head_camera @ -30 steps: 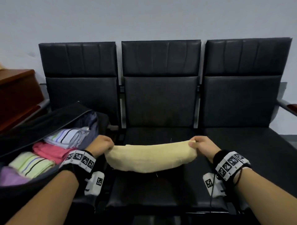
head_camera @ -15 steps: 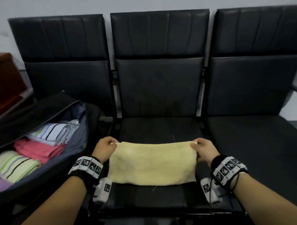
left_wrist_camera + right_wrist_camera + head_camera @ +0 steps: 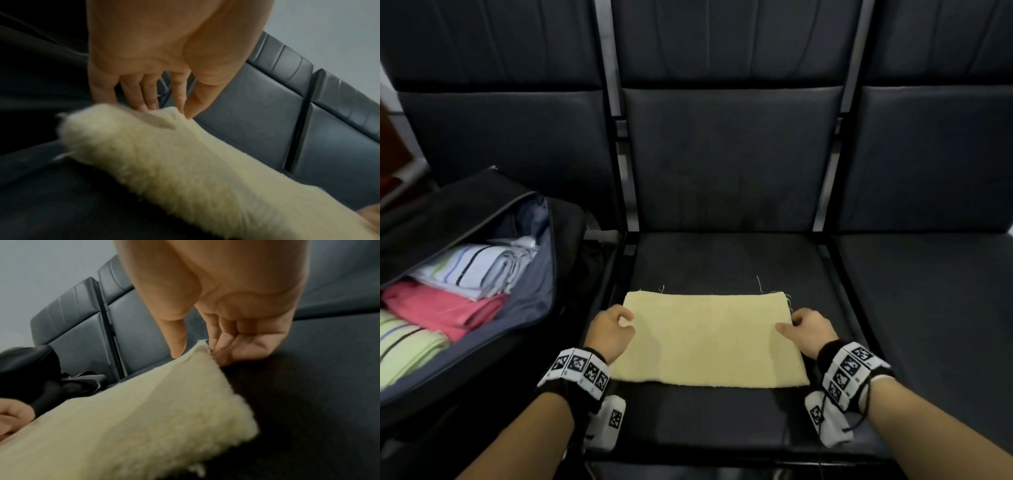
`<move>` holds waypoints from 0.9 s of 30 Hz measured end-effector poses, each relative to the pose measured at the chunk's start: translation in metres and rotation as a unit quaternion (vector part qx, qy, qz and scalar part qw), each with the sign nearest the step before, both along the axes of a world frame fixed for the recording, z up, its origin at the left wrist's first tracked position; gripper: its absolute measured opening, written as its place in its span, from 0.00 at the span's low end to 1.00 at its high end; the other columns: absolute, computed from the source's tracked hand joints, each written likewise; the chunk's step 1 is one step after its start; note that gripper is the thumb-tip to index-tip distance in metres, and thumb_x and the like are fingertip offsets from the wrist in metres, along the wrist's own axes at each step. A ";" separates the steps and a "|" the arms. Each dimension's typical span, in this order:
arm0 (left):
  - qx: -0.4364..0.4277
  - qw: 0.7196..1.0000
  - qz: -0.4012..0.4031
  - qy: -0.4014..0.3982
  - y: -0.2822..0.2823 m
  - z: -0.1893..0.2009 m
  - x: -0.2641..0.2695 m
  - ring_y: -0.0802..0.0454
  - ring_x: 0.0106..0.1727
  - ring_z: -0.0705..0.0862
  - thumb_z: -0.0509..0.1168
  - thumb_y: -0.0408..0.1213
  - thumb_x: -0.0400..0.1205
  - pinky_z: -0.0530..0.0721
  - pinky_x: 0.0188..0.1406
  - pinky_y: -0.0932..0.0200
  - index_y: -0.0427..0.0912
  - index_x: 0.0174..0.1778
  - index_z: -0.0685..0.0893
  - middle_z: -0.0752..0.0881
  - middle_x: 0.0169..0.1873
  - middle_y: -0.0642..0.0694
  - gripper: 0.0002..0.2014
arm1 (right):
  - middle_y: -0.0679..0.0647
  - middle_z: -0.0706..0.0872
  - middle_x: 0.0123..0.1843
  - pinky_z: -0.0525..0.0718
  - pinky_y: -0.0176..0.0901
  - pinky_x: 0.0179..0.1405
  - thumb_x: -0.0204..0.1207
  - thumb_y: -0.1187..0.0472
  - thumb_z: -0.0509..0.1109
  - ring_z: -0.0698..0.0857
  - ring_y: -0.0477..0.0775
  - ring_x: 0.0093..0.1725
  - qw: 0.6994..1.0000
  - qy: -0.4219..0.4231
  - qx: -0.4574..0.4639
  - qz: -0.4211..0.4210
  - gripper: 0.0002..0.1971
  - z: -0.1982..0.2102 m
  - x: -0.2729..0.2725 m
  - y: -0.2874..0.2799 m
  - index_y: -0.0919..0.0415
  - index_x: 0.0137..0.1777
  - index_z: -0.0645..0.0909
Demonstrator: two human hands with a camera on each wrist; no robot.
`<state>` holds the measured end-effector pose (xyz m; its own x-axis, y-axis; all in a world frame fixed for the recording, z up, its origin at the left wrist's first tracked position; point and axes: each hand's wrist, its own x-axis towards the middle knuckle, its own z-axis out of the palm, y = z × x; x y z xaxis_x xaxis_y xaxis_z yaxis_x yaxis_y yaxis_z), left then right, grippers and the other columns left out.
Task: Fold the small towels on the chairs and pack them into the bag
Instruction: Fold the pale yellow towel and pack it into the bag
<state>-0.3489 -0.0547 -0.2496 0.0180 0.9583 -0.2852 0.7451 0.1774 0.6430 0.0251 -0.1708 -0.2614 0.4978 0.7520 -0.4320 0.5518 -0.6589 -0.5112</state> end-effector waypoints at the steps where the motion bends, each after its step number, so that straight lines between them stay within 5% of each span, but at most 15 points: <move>1: 0.001 1.000 -0.002 0.004 -0.003 -0.001 -0.001 0.40 0.49 0.85 0.67 0.27 0.74 0.82 0.46 0.56 0.47 0.43 0.86 0.84 0.44 0.44 0.10 | 0.46 0.86 0.41 0.74 0.38 0.29 0.71 0.44 0.77 0.82 0.43 0.38 1.000 0.011 -0.001 -0.007 0.13 -0.001 -0.003 0.001 0.52 0.42 0.80; 5: -0.005 1.000 0.000 -0.009 -0.009 -0.002 -0.003 0.45 0.55 0.84 0.67 0.27 0.75 0.80 0.55 0.59 0.46 0.45 0.88 0.85 0.50 0.45 0.10 | 0.57 0.90 0.41 0.86 0.46 0.42 0.69 0.59 0.81 0.89 0.57 0.42 0.993 0.108 0.024 -0.048 0.07 -0.001 -0.009 0.004 0.61 0.38 0.86; 10: -0.004 1.000 -0.012 -0.024 -0.013 0.003 0.000 0.46 0.55 0.86 0.68 0.29 0.75 0.81 0.56 0.60 0.45 0.45 0.91 0.87 0.49 0.47 0.10 | 0.62 0.89 0.40 0.83 0.44 0.31 0.72 0.66 0.76 0.88 0.59 0.36 0.954 0.238 0.121 -0.140 0.04 0.036 -0.006 0.005 0.64 0.41 0.84; 15: 0.071 0.993 0.040 -0.089 -0.008 0.030 0.005 0.48 0.43 0.84 0.69 0.28 0.75 0.79 0.48 0.60 0.48 0.39 0.87 0.85 0.39 0.49 0.09 | 0.57 0.88 0.37 0.82 0.39 0.28 0.72 0.72 0.74 0.88 0.51 0.31 0.937 0.289 0.172 -0.096 0.06 0.072 -0.042 0.016 0.61 0.44 0.85; 17: 0.014 0.985 0.021 -0.171 -0.015 0.038 0.013 0.50 0.38 0.83 0.66 0.24 0.77 0.79 0.40 0.60 0.43 0.40 0.88 0.85 0.34 0.49 0.09 | 0.56 0.87 0.36 0.83 0.37 0.24 0.73 0.74 0.73 0.87 0.47 0.29 0.923 0.330 0.183 -0.075 0.09 0.081 -0.068 0.025 0.62 0.49 0.86; 19: -0.068 0.961 0.040 -0.265 -0.024 0.045 0.020 0.47 0.36 0.84 0.65 0.25 0.81 0.76 0.33 0.58 0.36 0.44 0.87 0.86 0.36 0.43 0.06 | 0.60 0.88 0.44 0.89 0.48 0.38 0.74 0.75 0.71 0.90 0.56 0.39 0.910 0.371 0.176 -0.057 0.12 0.087 -0.095 0.035 0.63 0.55 0.85; 21: -0.144 0.932 0.065 -0.326 -0.030 0.050 0.025 0.45 0.40 0.89 0.65 0.31 0.82 0.83 0.36 0.51 0.34 0.51 0.86 0.90 0.42 0.40 0.06 | 0.62 0.87 0.46 0.86 0.56 0.43 0.75 0.74 0.71 0.88 0.62 0.44 0.906 0.390 0.162 -0.029 0.14 0.091 -0.121 0.045 0.62 0.58 0.84; 23: -0.192 0.915 0.070 -0.349 -0.029 0.052 0.025 0.43 0.46 0.92 0.65 0.40 0.83 0.88 0.46 0.43 0.37 0.55 0.86 0.92 0.48 0.42 0.11 | 0.60 0.85 0.45 0.87 0.53 0.38 0.77 0.71 0.71 0.88 0.59 0.42 0.901 0.404 0.158 0.008 0.14 0.093 -0.148 0.053 0.60 0.60 0.83; 27: -0.253 0.887 0.091 -0.377 -0.026 0.041 0.015 0.46 0.46 0.90 0.60 0.54 0.85 0.87 0.45 0.52 0.44 0.52 0.88 0.92 0.45 0.46 0.18 | 0.62 0.87 0.49 0.91 0.53 0.39 0.82 0.59 0.71 0.90 0.60 0.50 0.885 0.438 0.140 0.073 0.16 0.086 -0.184 0.059 0.54 0.69 0.77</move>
<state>-0.3337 -0.0805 -0.2081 0.2449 0.7179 -0.6517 0.0679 0.6578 0.7501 -0.1586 -0.1115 -0.1752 -0.0474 0.9194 -0.3904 -0.0685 -0.3929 -0.9170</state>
